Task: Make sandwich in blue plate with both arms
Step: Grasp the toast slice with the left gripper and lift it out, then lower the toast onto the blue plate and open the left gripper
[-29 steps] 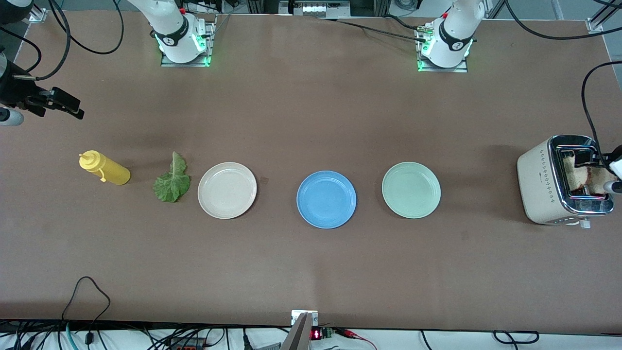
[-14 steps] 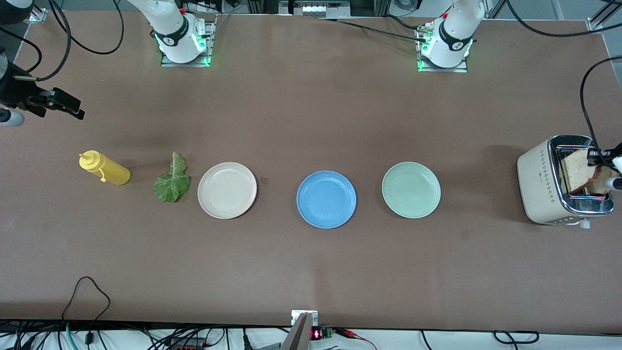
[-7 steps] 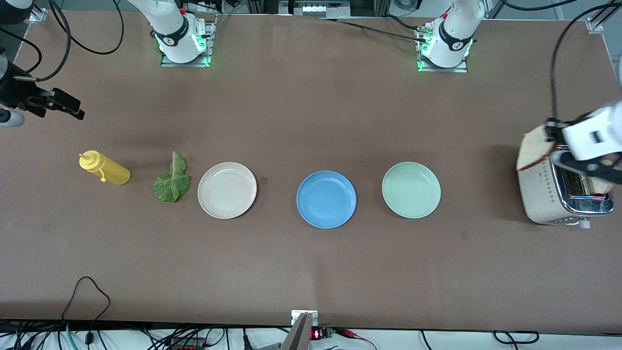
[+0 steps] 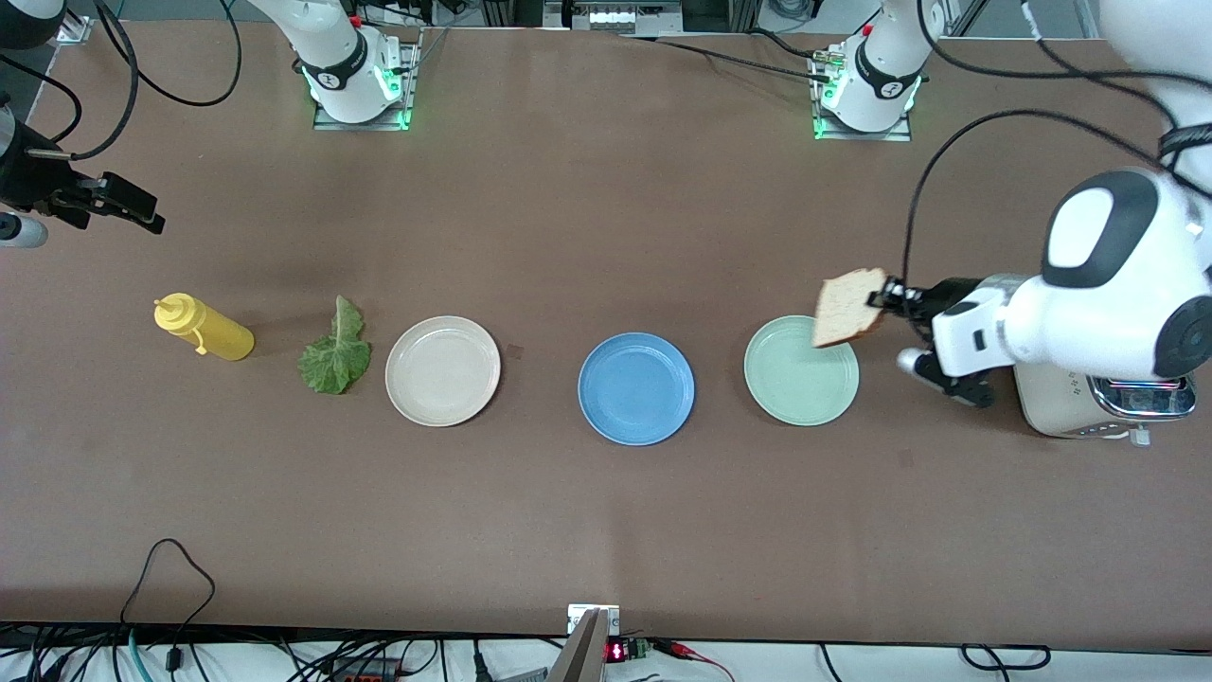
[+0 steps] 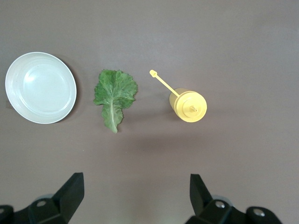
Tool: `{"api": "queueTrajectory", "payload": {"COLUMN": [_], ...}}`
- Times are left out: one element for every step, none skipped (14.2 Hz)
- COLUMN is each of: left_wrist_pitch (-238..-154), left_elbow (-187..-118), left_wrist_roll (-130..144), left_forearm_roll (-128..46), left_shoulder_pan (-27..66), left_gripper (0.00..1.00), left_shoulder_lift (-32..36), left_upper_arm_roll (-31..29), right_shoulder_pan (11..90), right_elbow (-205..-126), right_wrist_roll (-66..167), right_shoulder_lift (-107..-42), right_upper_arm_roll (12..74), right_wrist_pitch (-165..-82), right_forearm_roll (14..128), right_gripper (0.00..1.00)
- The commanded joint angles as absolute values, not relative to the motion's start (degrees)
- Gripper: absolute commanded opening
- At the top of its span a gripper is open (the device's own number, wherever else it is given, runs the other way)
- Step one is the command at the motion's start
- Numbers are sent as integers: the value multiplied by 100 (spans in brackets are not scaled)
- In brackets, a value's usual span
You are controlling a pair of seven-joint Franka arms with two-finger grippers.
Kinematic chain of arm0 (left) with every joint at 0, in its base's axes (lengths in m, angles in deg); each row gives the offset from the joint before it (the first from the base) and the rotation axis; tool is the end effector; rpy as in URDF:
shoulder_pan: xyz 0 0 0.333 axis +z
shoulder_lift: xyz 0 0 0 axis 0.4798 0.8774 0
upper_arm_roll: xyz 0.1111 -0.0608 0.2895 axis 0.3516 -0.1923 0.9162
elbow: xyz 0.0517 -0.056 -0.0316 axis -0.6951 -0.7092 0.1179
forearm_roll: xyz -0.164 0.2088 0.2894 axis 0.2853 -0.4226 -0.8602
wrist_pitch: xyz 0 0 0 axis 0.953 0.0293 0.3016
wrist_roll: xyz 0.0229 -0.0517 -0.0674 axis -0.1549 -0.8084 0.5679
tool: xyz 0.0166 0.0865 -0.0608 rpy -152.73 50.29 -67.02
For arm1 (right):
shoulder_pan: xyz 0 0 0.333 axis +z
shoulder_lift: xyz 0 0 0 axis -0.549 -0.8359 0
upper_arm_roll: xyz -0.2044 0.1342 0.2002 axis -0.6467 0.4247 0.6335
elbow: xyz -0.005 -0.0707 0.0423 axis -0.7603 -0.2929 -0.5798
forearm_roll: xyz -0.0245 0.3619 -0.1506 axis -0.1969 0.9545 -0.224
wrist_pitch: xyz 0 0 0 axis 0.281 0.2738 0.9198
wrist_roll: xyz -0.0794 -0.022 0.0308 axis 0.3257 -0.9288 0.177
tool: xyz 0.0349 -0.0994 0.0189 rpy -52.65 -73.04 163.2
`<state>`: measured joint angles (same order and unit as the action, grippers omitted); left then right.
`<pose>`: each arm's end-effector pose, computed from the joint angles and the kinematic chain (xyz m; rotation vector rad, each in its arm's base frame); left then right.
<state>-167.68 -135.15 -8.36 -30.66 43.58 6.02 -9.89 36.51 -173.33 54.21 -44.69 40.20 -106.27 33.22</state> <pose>0.6416 -0.1207 0.4085 2.5177 -0.3831 -0.4814 0.5234 -0.0514 0.5574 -3.1389 0.0980 0.0584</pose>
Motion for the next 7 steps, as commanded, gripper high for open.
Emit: {"api": "queueTrajectory", "payload": {"left_wrist_pitch": [-17677, -18125, -18512, -18890, -19155, -19462, -19709], "left_elbow": [-14061, -14333, -14588, -14756, -14854, -14898, -14899], "left_wrist_roll": [-803, -856, -908, -1161, -1425, -1671, -1961], "left_forearm_roll": [-1926, -1557, -1162, -767, -493, -316, -227], "left_shoulder_pan": [4301, 4187, 4116, 4002, 3853, 3782, 3747], "left_gripper": [1, 0, 0, 0, 0, 0, 0], "left_shoulder_lift": [652, 661, 704, 748, 801, 1010, 1239], "left_upper_arm_roll": [-1022, -1022, -1022, -1022, -1031, -1031, -1049], "right_shoulder_pan": [3620, 3620, 3620, 3620, 3620, 3620, 3620], "right_elbow": [-17352, -17352, -17352, -17352, -17352, -17352, -17352], "right_wrist_roll": [5369, 5369, 5360, 5360, 5360, 5360, 5360], "right_shoulder_lift": [-4427, -4445, -4462, -4462, -4462, -4471, -4471], "right_upper_arm_roll": [4036, 4036, 4036, 4036, 4036, 4036, 4036], "right_wrist_pitch": [-10609, -10609, -10609, -10609, -10609, -10609, -10609], "right_forearm_roll": [3261, 3261, 3261, 3261, 3261, 3253, 3253], "right_gripper": [100, 100, 100, 100, 100, 100, 100]}}
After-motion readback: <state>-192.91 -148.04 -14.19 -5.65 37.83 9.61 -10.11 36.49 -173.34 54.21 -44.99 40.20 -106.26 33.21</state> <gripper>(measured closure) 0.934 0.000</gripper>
